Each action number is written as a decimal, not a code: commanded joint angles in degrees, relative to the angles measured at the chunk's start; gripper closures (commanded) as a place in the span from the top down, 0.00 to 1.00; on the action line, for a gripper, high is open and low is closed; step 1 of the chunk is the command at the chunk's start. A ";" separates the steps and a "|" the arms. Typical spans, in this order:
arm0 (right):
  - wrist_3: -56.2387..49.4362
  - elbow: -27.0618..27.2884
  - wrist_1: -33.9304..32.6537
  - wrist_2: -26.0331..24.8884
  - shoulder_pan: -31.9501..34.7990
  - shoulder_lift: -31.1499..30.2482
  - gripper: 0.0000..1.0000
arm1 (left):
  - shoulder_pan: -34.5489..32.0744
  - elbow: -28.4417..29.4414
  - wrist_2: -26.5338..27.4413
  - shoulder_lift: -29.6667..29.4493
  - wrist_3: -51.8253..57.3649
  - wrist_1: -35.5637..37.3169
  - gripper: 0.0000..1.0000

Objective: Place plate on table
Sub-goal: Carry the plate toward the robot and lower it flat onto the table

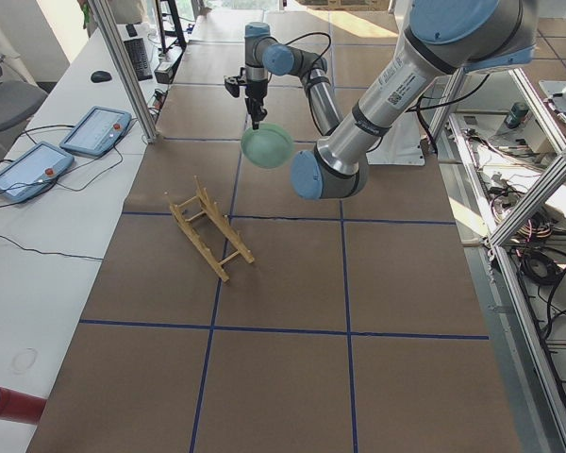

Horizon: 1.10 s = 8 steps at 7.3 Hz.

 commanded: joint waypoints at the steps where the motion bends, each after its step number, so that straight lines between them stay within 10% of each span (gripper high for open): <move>1: 0.00 0.00 0.00 0.00 0.00 0.00 1.00 | 8.95 4.77 2.16 0.47 0.41 0.51 0.00; 6: 0.00 0.00 0.00 0.00 0.00 0.00 1.00 | 10.83 10.68 3.22 1.53 0.05 -8.80 0.12; 7: 0.00 0.00 0.00 0.00 0.00 0.00 1.00 | 10.66 10.24 3.22 1.53 0.66 -8.99 0.71; 8: 0.00 0.00 0.00 0.00 0.00 0.00 1.00 | 10.31 8.94 4.18 1.53 0.76 -8.99 1.00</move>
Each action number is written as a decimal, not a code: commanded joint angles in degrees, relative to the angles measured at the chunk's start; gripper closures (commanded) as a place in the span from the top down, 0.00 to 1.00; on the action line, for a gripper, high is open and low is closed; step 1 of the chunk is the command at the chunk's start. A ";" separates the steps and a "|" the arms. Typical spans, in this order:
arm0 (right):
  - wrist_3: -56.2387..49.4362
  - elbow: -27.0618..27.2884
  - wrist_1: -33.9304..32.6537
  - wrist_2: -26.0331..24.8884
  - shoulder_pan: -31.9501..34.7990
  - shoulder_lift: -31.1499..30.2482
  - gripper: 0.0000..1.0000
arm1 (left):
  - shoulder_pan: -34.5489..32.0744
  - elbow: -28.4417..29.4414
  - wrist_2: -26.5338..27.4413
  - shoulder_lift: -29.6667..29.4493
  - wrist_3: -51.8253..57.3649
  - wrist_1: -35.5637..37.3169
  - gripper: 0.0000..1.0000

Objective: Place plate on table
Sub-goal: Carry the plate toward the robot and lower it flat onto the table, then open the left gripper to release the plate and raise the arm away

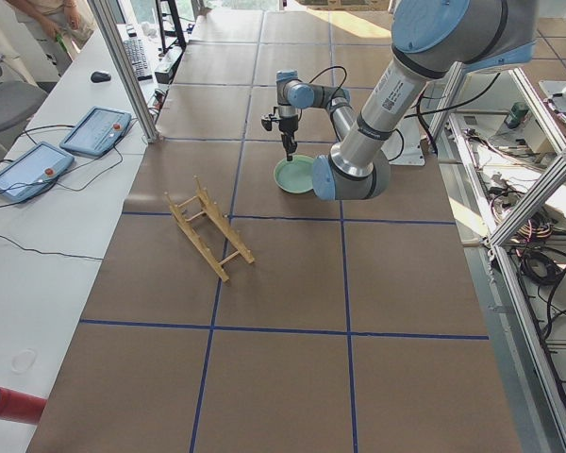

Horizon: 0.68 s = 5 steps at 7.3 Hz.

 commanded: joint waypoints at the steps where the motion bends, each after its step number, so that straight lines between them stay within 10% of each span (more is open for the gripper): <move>1: 0.00 0.00 0.00 0.00 0.00 0.00 1.00 | -2.30 -5.63 0.95 1.87 0.71 -0.38 1.00; 3: 0.00 0.00 0.00 0.00 0.00 0.00 1.00 | -12.10 -17.41 -0.44 6.53 15.23 -0.47 1.00; 5: 0.00 0.00 0.00 0.00 0.00 0.00 1.00 | -29.73 -17.90 -14.45 8.46 37.77 -1.00 1.00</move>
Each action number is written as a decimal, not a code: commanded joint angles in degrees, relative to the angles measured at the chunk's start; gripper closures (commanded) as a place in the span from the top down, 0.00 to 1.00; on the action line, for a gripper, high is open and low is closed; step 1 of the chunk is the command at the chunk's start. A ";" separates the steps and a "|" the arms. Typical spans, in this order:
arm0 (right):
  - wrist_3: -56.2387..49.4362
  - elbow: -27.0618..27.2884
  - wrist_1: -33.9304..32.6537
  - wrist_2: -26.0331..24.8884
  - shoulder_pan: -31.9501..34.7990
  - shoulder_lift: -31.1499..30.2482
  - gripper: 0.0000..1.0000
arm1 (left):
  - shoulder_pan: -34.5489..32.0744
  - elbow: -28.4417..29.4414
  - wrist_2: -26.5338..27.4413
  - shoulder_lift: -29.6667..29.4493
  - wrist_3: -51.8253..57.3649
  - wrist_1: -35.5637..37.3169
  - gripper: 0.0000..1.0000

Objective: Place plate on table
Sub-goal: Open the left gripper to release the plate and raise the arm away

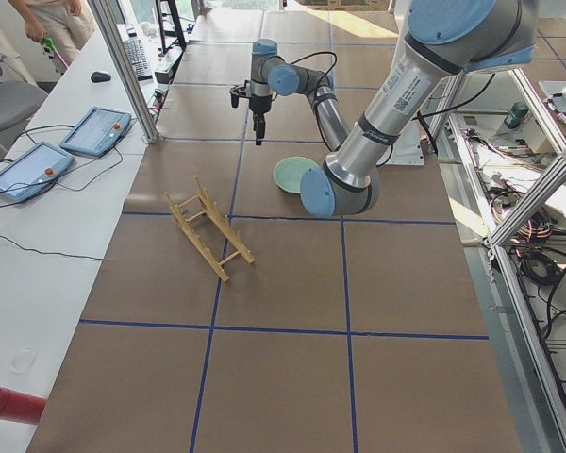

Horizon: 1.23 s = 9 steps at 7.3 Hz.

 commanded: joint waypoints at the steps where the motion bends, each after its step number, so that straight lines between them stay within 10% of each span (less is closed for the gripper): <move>1: 0.00 0.00 0.00 0.00 0.00 0.00 1.00 | -17.45 -1.00 -10.50 5.27 26.03 -1.56 1.00; 5: 0.00 0.00 0.00 0.00 0.00 0.00 1.00 | -43.22 7.84 -20.01 31.26 68.98 -18.66 1.00; 9: 0.00 0.00 0.00 0.00 0.00 0.00 1.00 | -47.39 9.55 -19.75 43.54 69.49 -23.98 1.00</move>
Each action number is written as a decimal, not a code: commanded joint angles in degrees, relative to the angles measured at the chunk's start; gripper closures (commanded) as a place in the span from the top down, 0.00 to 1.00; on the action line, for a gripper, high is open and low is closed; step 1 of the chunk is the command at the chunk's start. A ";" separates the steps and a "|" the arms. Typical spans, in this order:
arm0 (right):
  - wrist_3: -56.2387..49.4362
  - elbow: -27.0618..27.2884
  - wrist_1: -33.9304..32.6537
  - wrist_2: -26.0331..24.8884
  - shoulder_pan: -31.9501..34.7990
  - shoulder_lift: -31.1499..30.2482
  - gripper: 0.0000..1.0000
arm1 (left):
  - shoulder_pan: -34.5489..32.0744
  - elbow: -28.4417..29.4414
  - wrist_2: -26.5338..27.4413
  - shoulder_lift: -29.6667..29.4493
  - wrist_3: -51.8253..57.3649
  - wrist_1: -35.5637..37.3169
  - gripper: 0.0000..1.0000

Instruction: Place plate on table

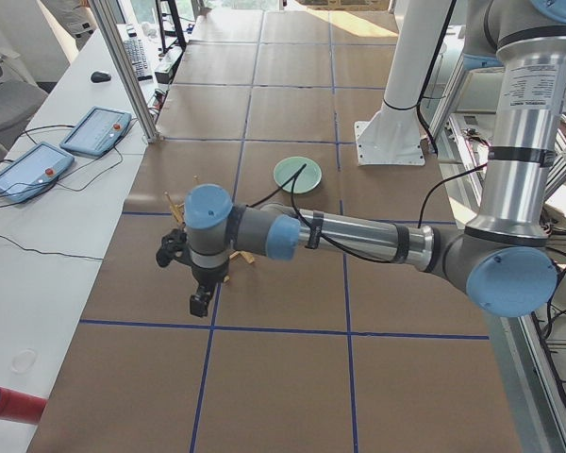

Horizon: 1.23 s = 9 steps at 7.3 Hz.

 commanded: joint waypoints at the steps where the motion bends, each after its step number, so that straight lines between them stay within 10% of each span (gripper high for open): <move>1: 0.00 0.00 0.00 0.00 0.00 0.00 1.00 | -3.22 0.18 -2.75 0.61 0.13 1.93 1.00; 9: 0.00 0.00 0.00 0.00 0.00 0.00 1.00 | -3.33 -0.26 -7.61 0.52 0.13 3.01 1.00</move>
